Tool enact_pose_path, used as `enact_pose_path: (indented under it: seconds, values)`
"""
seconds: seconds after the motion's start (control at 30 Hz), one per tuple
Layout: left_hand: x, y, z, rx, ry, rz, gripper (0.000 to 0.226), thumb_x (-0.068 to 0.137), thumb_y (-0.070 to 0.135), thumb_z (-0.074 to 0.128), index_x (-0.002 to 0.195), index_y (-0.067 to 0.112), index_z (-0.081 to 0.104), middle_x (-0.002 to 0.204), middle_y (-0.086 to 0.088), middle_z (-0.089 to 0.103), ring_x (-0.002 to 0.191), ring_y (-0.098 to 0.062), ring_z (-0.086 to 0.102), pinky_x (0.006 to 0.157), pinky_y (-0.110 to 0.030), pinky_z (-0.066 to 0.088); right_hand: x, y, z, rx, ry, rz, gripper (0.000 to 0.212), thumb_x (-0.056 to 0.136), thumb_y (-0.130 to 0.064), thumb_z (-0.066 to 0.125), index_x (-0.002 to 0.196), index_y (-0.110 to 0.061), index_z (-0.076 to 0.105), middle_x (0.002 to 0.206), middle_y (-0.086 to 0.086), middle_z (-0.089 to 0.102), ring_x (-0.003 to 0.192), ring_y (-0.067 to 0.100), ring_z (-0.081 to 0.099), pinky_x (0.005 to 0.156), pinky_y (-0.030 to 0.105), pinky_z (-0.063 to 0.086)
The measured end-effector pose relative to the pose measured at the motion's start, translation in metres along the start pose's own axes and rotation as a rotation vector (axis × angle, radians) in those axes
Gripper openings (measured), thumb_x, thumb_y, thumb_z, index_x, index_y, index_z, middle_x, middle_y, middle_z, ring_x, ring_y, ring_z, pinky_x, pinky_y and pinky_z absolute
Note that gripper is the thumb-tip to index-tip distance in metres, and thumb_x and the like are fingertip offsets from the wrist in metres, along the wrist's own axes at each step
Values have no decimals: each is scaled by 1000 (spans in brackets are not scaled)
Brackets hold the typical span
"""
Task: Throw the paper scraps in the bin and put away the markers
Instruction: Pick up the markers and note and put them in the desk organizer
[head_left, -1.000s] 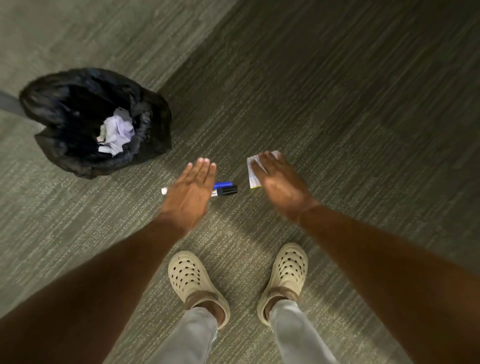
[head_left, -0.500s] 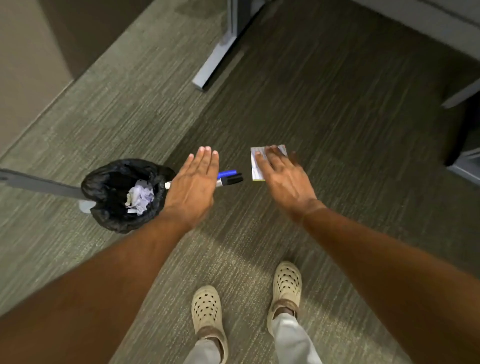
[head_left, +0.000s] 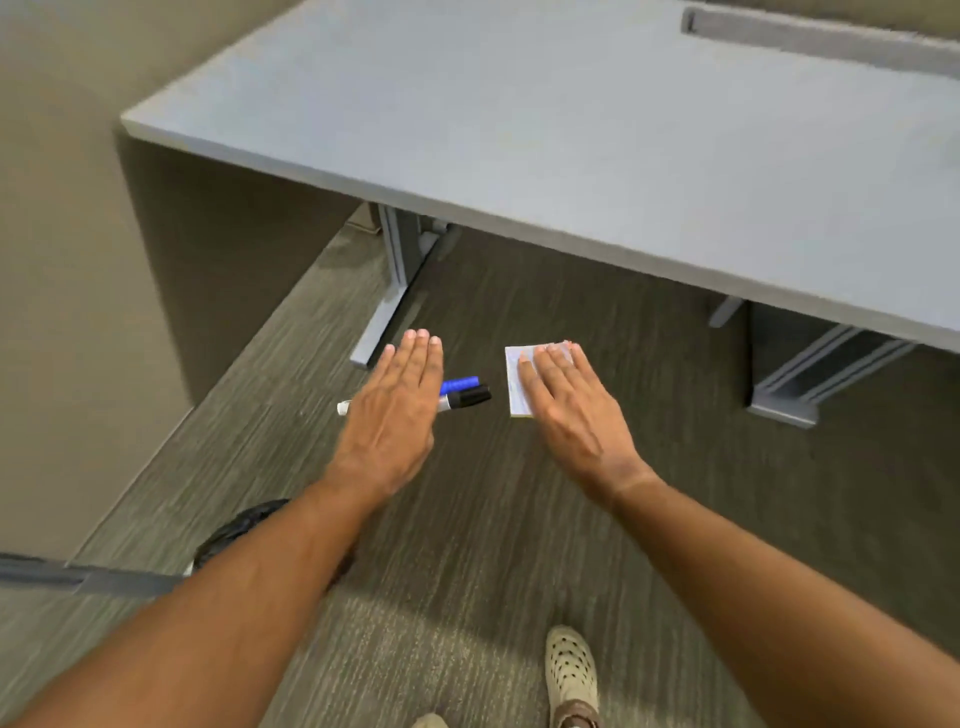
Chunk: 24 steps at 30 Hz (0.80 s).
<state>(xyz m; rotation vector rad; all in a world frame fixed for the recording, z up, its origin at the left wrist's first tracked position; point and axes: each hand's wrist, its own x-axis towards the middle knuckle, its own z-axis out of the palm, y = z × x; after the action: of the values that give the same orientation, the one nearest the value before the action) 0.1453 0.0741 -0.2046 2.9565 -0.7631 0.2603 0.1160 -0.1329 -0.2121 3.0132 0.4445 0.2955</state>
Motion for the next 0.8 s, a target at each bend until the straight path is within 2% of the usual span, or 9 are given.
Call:
enact_pose_path:
  seconds: [0.17, 0.3, 0.43, 0.57, 0.67, 0.8]
  values:
    - [37, 9, -72, -8, 113, 81, 66, 88, -2, 41, 148, -2, 13, 156, -21, 17, 147, -31, 13, 119, -36, 1, 6, 23, -76, -94, 97, 62, 50, 78, 10, 62, 127, 10, 52, 127, 30, 59, 123, 43, 54, 109, 52, 40]
    - [64, 19, -127, 1, 181, 165, 70, 82, -7, 37, 147, -3, 13, 156, -21, 17, 147, -32, 13, 118, -35, -2, 8, 41, -138, -119, 170, 147, 48, 81, -3, 69, 126, 6, 56, 125, 24, 62, 120, 37, 59, 107, 46, 45]
    - [91, 36, -174, 11, 245, 251, 71, 83, -6, 34, 149, 0, 8, 158, -18, 10, 148, -29, 7, 116, -33, -7, 5, 63, -188, -157, 194, 203, 45, 90, -5, 61, 133, 6, 49, 133, 25, 57, 125, 37, 55, 109, 48, 42]
    - [115, 62, -218, -3, 301, 314, 66, 92, 1, 36, 149, 3, 2, 159, -15, 4, 148, -26, 4, 116, -32, -5, -6, 91, -236, -195, 243, 286, 53, 78, -6, 75, 126, 7, 56, 126, 26, 62, 118, 38, 60, 103, 47, 41]
    - [133, 89, -247, -18, 340, 356, 68, 92, 3, 43, 149, 1, 7, 159, -17, 11, 147, -28, 9, 115, -33, -1, -17, 115, -266, -220, 255, 334, 60, 73, -4, 78, 128, 7, 55, 130, 26, 58, 120, 40, 57, 102, 46, 41]
    - [152, 132, -272, -37, 378, 408, 68, 92, 7, 47, 149, 2, 10, 158, -17, 14, 147, -30, 13, 115, -33, 2, -36, 145, -299, -256, 287, 401, 64, 73, -4, 76, 132, 5, 52, 134, 25, 56, 123, 38, 56, 104, 42, 33]
